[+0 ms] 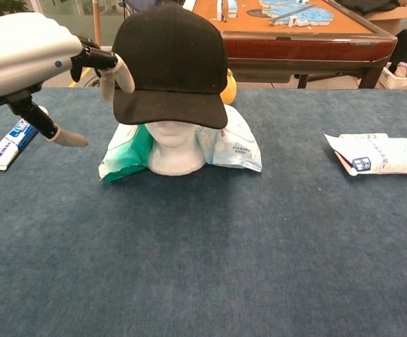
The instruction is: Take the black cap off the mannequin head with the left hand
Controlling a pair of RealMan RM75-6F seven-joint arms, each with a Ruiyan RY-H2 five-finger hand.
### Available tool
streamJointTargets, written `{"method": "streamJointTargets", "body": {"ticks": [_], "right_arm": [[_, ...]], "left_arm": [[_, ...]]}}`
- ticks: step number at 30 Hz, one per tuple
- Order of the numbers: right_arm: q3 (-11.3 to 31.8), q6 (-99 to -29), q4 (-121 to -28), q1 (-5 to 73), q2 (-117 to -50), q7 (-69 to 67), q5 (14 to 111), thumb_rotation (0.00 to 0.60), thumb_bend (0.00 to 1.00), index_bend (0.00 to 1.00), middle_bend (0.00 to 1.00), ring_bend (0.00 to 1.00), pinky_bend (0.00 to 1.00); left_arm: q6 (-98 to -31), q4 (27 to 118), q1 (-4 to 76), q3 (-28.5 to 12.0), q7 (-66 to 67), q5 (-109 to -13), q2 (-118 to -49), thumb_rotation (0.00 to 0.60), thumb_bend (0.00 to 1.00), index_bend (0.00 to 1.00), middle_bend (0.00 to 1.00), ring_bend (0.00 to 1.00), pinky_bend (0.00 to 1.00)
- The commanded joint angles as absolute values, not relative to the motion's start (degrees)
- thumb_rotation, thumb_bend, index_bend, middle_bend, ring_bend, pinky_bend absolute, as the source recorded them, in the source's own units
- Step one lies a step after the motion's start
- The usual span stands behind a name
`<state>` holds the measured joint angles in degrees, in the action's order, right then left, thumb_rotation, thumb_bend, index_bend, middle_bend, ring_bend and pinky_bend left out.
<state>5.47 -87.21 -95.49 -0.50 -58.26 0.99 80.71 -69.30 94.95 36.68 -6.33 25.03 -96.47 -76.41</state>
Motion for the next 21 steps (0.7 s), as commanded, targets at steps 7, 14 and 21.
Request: {"method": "streamJointTargets", "body": {"ticks": [7, 14, 21], "right_arm": [[5.4, -87.2, -95.4, -0.6, -58.2, 0.6, 80.8, 0.600, 0.07, 0.48, 0.39, 0.30, 0.37], [5.4, -87.1, -95.4, -0.5, -58.1, 0.6, 80.7, 0.600, 0.07, 0.48, 0.39, 0.30, 0.37], [5.5, -87.0, -95.4, -0.5, -58.0, 0.4, 80.6, 0.600, 0.07, 0.48, 0.39, 0.31, 0.37]], "left_arm": [[-69.9, 94.0, 37.2, -6.4, 25.7, -97.0, -78.9, 0.600, 0.02, 0.21, 0.11, 0.06, 0.23], [-70.1, 93.6, 37.4, -7.1, 25.8, -95.7, -81.3, 0.600, 0.02, 0.20, 0.00, 0.00, 0.13], [-71.0, 91.6, 37.9, -8.0, 26.1, -95.2, -84.4, 0.600, 0.02, 0.23, 0.00, 0.00, 0.13]]}}
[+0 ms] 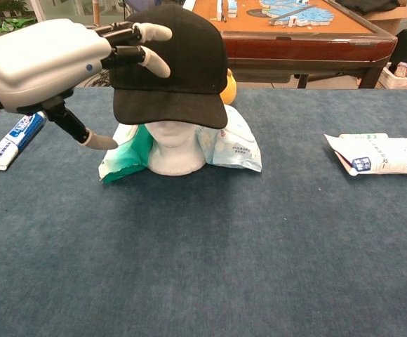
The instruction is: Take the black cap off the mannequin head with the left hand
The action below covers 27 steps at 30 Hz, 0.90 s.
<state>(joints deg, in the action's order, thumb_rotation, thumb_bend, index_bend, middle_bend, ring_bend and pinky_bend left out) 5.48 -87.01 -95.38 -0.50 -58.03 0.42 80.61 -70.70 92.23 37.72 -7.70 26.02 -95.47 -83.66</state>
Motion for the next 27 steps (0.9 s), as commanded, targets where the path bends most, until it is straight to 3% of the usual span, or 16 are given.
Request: {"method": "streamJointTargets", "body": {"ticks": [1, 27], "right_arm": [[5.5, -87.0, -95.4, -0.5, -58.0, 0.3, 80.6, 0.600, 0.07, 0.48, 0.39, 0.31, 0.37], [5.5, -86.7, -95.2, -0.5, -57.8, -0.2, 80.5, 0.600, 0.07, 0.48, 0.39, 0.31, 0.37]], "left_arm": [[-71.1, 91.3, 37.9, -8.1, 26.2, -95.1, -84.9, 0.600, 0.02, 0.23, 0.00, 0.00, 0.13], [-75.9, 84.1, 39.4, -10.1, 21.0, -95.5, -92.8, 0.600, 0.02, 0.33, 0.00, 0.00, 0.14]]}}
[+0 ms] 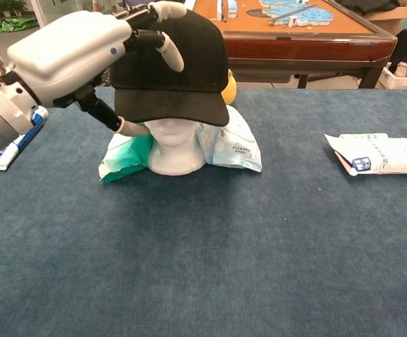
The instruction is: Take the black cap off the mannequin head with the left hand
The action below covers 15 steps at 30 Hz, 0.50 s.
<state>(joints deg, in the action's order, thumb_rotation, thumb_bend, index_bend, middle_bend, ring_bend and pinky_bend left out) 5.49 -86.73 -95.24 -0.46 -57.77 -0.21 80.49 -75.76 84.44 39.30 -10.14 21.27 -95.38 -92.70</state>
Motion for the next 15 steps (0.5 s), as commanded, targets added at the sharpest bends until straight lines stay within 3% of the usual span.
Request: {"method": "streamJointTargets", "body": {"ticks": [1, 4, 9, 15], "right_arm": [[5.5, -86.7, -95.2, -0.4, -57.8, -0.2, 80.5, 0.600, 0.07, 0.48, 0.39, 0.31, 0.37], [5.4, -86.6, -95.3, -0.4, -57.8, -0.1, 80.5, 0.600, 0.07, 0.48, 0.39, 0.30, 0.37], [5.5, -86.6, -95.3, -0.4, -57.8, 0.0, 80.4, 0.600, 0.07, 0.48, 0.39, 0.30, 0.37], [5.5, -86.6, -95.3, -0.4, -57.8, 0.0, 80.3, 0.600, 0.07, 0.48, 0.39, 0.30, 0.37]], "left_arm": [[-75.9, 83.8, 39.4, -10.1, 20.9, -95.5, -92.9, 0.600, 0.02, 0.33, 0.00, 0.00, 0.14], [-76.1, 83.3, 39.5, -9.8, 20.7, -95.7, -93.1, 0.600, 0.04, 0.34, 0.00, 0.00, 0.14], [-76.6, 82.6, 39.4, -9.5, 20.7, -96.0, -93.2, 0.600, 0.22, 0.37, 0.00, 0.00, 0.14], [-77.1, 81.9, 39.3, -9.0, 20.3, -96.5, -93.3, 0.600, 0.35, 0.40, 0.00, 0.00, 0.14]]}}
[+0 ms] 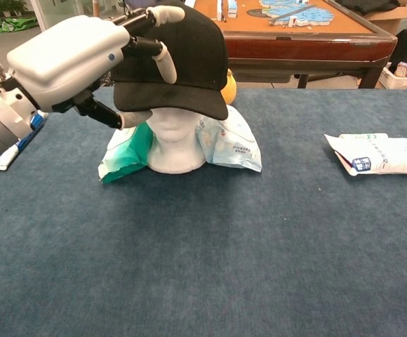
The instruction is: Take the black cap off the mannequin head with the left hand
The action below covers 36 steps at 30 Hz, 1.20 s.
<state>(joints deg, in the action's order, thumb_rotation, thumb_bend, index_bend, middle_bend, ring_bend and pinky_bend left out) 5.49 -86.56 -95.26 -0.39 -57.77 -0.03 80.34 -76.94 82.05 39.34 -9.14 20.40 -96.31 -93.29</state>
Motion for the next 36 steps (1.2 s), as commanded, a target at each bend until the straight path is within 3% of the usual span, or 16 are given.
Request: {"method": "streamJointTargets", "body": {"ticks": [1, 12, 27, 36], "right_arm": [[5.5, -86.5, -95.3, -0.4, -57.8, 0.0, 80.3, 0.600, 0.07, 0.48, 0.39, 0.30, 0.37], [5.5, -86.5, -95.3, -0.4, -57.7, 0.0, 80.2, 0.600, 0.07, 0.48, 0.39, 0.30, 0.37], [5.6, -86.1, -95.3, -0.2, -57.7, 0.3, 79.9, 0.600, 0.07, 0.48, 0.39, 0.30, 0.37], [5.6, -85.7, -95.2, -0.1, -57.7, 0.5, 79.5, 0.600, 0.07, 0.48, 0.39, 0.31, 0.37]], "left_arm": [[-77.2, 81.8, 39.3, -8.9, 20.1, -96.6, -93.4, 0.600, 0.36, 0.41, 0.00, 0.00, 0.14], [-78.8, 80.0, 39.0, -8.2, 18.4, -97.8, -94.1, 0.600, 0.47, 0.50, 0.00, 0.00, 0.15], [-80.6, 78.5, 39.6, -9.5, 15.3, -97.7, -95.7, 0.600, 0.47, 0.65, 0.04, 0.04, 0.17], [-78.1, 82.3, 40.2, -11.7, 17.3, -93.8, -95.1, 0.600, 0.47, 0.68, 0.05, 0.04, 0.17]]}}
